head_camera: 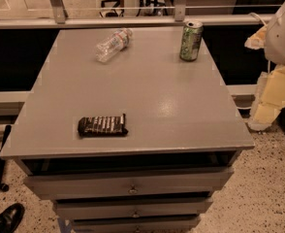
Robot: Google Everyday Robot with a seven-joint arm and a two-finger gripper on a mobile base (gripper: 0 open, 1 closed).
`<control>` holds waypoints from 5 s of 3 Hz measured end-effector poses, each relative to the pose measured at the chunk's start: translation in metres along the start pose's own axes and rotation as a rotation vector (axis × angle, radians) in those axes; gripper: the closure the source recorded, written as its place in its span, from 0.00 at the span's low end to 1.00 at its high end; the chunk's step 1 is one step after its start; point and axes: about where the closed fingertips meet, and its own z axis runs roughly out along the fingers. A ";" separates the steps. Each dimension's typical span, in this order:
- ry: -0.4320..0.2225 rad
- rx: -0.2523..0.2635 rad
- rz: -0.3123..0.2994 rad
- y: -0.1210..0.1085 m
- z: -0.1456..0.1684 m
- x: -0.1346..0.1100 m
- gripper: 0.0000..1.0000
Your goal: Move green can near rxbar chocolate
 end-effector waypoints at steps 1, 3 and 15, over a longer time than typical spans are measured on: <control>0.000 0.000 0.000 0.000 0.000 0.000 0.00; -0.125 0.101 0.061 -0.056 0.020 0.010 0.00; -1.076 0.081 0.312 -0.237 0.092 -0.121 1.00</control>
Offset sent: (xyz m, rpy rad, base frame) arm 0.0528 -0.0206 -0.0118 0.0949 -0.1205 -0.0391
